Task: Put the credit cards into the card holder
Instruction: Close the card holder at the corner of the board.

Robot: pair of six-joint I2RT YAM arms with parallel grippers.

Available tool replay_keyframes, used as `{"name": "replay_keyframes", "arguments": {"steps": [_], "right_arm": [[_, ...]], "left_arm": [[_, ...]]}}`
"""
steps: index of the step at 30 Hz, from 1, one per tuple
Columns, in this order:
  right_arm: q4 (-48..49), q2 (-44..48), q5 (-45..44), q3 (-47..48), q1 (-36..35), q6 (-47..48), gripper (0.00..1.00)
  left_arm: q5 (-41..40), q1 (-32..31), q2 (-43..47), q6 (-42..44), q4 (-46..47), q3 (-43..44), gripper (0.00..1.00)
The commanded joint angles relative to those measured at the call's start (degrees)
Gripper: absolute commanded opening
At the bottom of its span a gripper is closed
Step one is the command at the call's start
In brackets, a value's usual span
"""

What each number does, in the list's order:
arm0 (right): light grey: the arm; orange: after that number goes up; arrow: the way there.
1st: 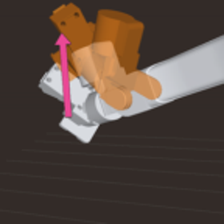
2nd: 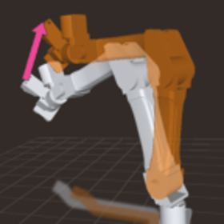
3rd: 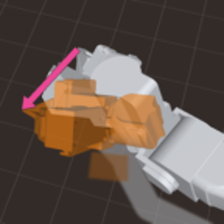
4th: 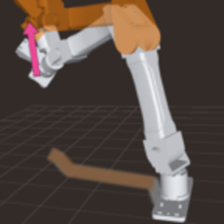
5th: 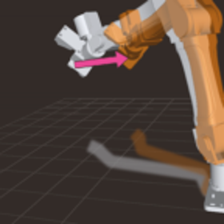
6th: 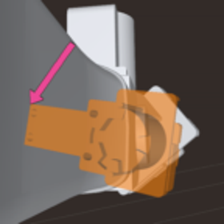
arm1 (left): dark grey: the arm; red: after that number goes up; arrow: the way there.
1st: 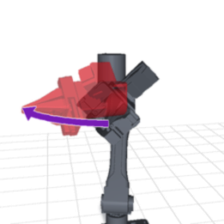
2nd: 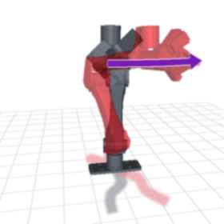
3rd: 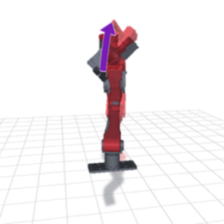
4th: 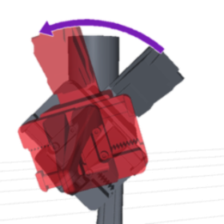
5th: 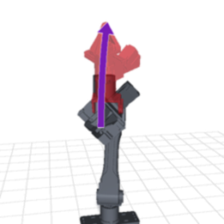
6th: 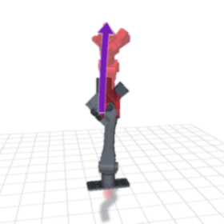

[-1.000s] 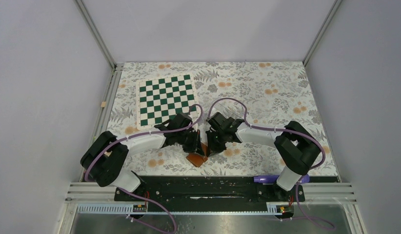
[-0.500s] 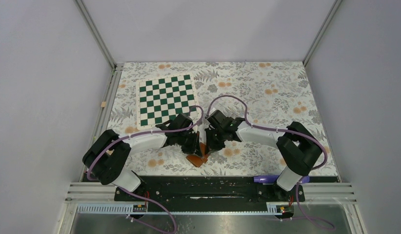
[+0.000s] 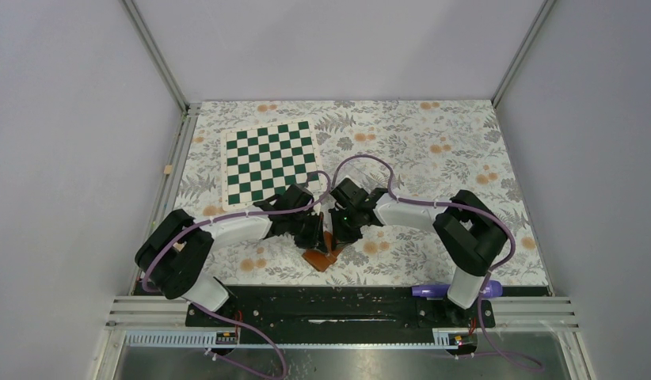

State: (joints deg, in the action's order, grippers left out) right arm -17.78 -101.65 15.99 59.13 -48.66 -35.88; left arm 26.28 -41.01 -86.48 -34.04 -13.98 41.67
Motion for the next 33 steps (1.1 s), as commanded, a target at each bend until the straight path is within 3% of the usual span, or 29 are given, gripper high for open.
{"name": "replay_keyframes", "arguments": {"steps": [1, 22, 33], "right_arm": [[-1.16, -1.48, -0.54, 1.38, 0.22, 0.96, 0.03], [-1.2, -0.83, -0.58, 0.81, 0.2, 0.94, 0.03], [0.61, 5.26, 0.39, -2.03, 0.16, 0.95, 0.03]], "left_arm": [[-2.75, 0.15, -0.77, 0.96, 1.53, 2.58, 0.0], [-4.16, 0.37, -1.1, 0.82, 3.09, 1.99, 0.0], [-5.88, 0.59, -0.12, 1.17, 2.72, 1.28, 0.0]]}}
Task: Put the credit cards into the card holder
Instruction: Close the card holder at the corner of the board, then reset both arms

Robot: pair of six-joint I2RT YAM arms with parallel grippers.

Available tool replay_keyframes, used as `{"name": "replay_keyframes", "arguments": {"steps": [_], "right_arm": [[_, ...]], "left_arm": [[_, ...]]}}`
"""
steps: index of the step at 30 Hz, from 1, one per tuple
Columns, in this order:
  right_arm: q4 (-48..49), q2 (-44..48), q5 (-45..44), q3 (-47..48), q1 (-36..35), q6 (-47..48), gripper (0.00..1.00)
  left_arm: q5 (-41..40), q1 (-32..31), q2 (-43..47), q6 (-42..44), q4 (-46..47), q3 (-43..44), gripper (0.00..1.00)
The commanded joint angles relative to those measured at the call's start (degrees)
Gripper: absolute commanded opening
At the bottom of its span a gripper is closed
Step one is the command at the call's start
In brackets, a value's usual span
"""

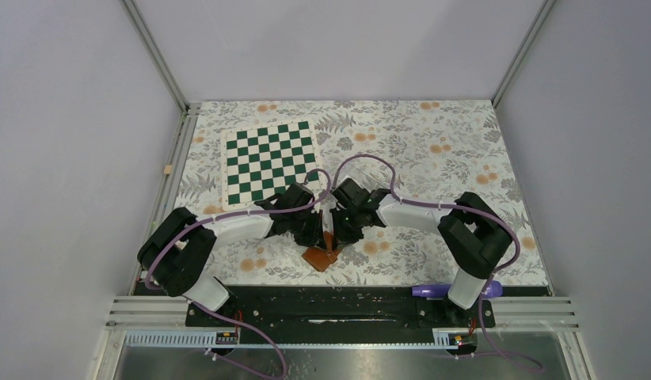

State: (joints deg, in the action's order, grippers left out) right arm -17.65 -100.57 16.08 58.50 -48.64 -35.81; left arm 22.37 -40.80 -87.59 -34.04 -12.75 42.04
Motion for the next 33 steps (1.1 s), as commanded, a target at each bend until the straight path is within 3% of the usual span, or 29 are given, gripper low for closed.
{"name": "replay_keyframes", "arguments": {"steps": [1, 9, 23, 29, 33], "right_arm": [[1.03, 4.71, 0.52, -1.91, 0.13, 0.84, 0.03], [4.18, 4.83, 3.11, -3.22, -1.36, 1.16, 0.0], [1.56, -0.75, 0.69, 1.34, -1.97, 1.78, 0.0], [1.45, 1.61, 0.26, 0.87, -1.94, 1.7, 0.0], [0.9, 6.03, -0.7, 0.22, -1.98, 1.29, 0.04]], "left_arm": [[-2.02, 0.37, 0.79, 1.13, 1.46, 0.86, 0.0], [-1.98, 0.48, 0.62, 1.18, 1.42, 0.72, 0.0], [-3.15, 0.47, 3.47, 0.71, 0.99, 0.76, 0.0], [-6.78, 1.5, 10.94, -0.67, -0.19, 0.81, 0.26], [-8.35, 3.25, 17.26, -2.1, 0.83, -0.8, 0.38]]}}
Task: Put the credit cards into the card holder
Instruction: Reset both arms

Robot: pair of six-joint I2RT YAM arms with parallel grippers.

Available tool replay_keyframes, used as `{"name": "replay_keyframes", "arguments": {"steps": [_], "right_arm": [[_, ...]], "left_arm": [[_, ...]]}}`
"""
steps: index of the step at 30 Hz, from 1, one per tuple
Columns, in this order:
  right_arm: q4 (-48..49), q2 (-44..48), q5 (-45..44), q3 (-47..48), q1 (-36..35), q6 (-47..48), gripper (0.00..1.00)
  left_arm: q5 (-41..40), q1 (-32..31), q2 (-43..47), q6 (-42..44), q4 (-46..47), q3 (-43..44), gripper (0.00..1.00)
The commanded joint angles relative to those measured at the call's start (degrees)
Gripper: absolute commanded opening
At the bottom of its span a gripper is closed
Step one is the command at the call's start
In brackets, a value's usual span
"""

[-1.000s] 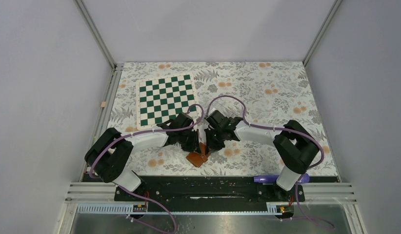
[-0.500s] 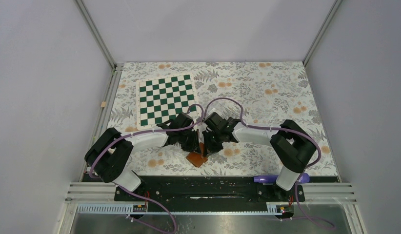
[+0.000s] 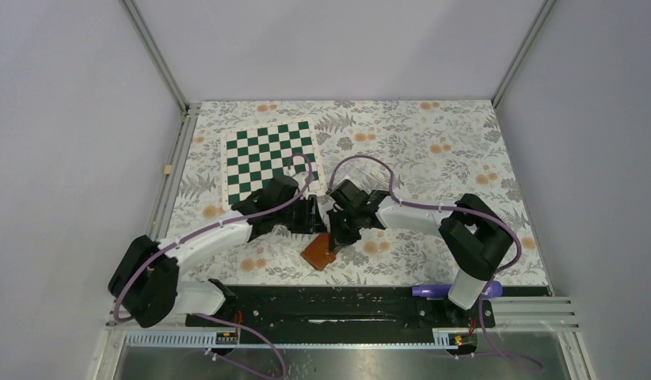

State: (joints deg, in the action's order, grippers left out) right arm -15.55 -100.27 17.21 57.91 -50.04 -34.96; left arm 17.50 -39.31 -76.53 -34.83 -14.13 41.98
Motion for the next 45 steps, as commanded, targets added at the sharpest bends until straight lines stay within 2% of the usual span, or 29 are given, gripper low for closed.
{"name": "replay_keyframes", "arguments": {"steps": [1, 2, 4, 6, 12, 15, 18, 20, 22, 23, 24, 26, 29, 34, 38, 39, 42, 45], "right_arm": [[-1.47, 7.25, -2.7, 0.56, -0.52, 0.34, 0.05], [-1.79, 8.75, -3.6, 0.28, -0.45, 0.27, 0.07], [-2.98, 11.61, -5.38, -0.09, 0.19, 0.4, 0.22], [-3.53, 14.49, -6.05, -1.01, 1.29, 0.26, 0.3], [-5.15, 26.06, -8.06, -7.19, 9.17, -0.49, 0.72], [-7.87, 32.19, -10.21, -10.07, 14.73, 1.25, 0.86], [-12.67, 38.31, -17.77, -11.68, 19.85, 4.91, 0.99], [-14.97, 41.98, -23.76, -12.53, 23.78, 8.57, 0.99], [-14.7, 44.73, -27.64, -14.01, 28.38, 11.85, 1.0], [-14.02, 45.67, -29.77, -14.9, 30.6, 13.2, 1.0], [-12.66, 46.61, -31.93, -15.92, 32.77, 14.33, 0.99], [-8.15, 48.04, -39.16, -18.86, 35.35, 16.15, 1.0], [3.98, 50.01, -50.71, -26.88, 36.85, 19.51, 1.0], [29.01, 45.96, -54.18, -36.96, 37.25, 28.33, 1.0], [43.55, 38.22, -54.57, -39.82, 37.67, 31.08, 0.99], [44.03, 37.46, -52.6, -39.28, 38.18, 32.18, 0.99], [47.69, 35.35, -47.28, -38.94, 39.87, 33.21, 0.99], [55.17, 32.67, -43.06, -39.57, 42.2, 32.94, 1.0]], "left_arm": [[-3.47, 2.56, 7.93, -2.02, 3.09, -1.94, 0.42], [-3.15, 3.33, 9.66, -2.86, 4.28, -3.01, 0.48], [-1.32, 5.57, 13.24, -4.69, 7.38, -5.58, 0.55], [1.36, 8.58, 17.01, -6.98, 11.99, -8.5, 0.62], [10.43, 20.38, 25.85, -13.94, 24.07, -17.87, 0.67], [13.76, 28.14, 30.08, -16.74, 28.99, -22.73, 0.77], [15.91, 35.46, 32.86, -15.93, 29.88, -25.3, 0.83], [16.49, 38.98, 33.21, -11.67, 27.37, -24.49, 0.84], [13.8, 42.0, 32.29, -5.38, 22.2, -22.01, 0.85], [11.0, 42.55, 31.48, -1.71, 17.74, -20.2, 0.88], [7.91, 42.77, 30.43, 1.43, 14.89, -18.07, 0.97], [1.84, 42.75, 28.32, 7.09, 10.67, -14.45, 0.99], [-8.39, 42.82, 26.13, 11.41, 13.0, -12.77, 0.99], [-20.11, 42.81, 24.46, 19.43, 29.25, -19.32, 0.99], [-23.31, 42.77, 18.99, 22.42, 47.48, -27.23, 0.99], [-23.16, 42.62, 16.96, 22.57, 52.64, -28.65, 0.99], [-25.29, 42.13, 12.1, 24.45, 60.48, -28.37, 0.99], [-25.16, 42.02, 5.86, 25.01, 73.89, -31.03, 0.99]]}}
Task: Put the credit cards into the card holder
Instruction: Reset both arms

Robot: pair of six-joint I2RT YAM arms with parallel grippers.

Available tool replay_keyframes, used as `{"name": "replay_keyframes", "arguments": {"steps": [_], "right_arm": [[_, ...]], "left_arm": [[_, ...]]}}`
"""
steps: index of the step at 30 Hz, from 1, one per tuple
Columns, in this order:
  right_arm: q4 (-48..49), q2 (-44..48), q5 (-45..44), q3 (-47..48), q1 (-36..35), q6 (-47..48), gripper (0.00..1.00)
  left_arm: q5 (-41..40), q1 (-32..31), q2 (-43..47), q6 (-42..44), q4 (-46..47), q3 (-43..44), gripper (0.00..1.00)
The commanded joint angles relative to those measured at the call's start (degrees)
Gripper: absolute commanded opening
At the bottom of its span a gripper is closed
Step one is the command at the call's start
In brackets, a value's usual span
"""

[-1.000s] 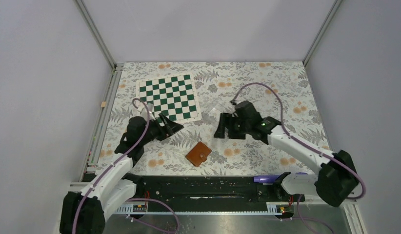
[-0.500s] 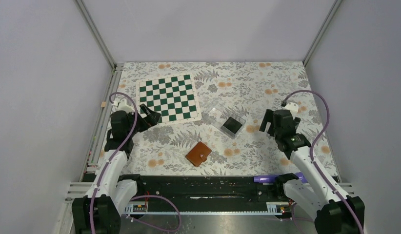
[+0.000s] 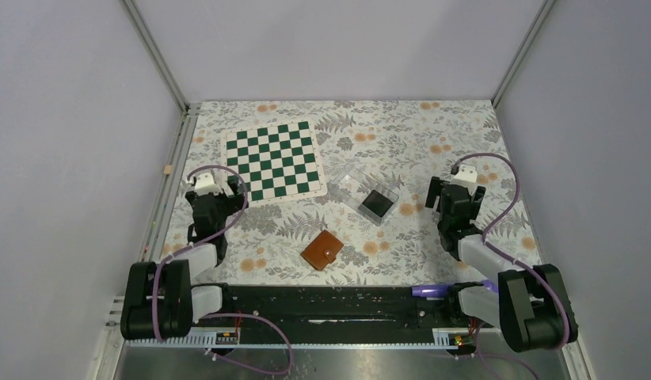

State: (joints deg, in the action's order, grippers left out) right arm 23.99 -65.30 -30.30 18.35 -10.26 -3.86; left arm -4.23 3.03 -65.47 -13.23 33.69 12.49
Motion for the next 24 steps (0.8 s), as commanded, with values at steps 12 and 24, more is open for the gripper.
{"name": "replay_keyframes", "arguments": {"steps": [12, 24], "right_arm": [[33.38, -12.57, 9.96, -2.99, 4.99, 1.44, 0.99], [33.4, -12.63, 9.91, -2.99, 4.99, 1.4, 0.99]], "left_arm": [[5.85, -2.76, -11.67, 10.76, 25.79, 1.9, 0.99], [3.75, -4.7, -11.68, 11.42, 24.37, 2.47, 0.99]]}}
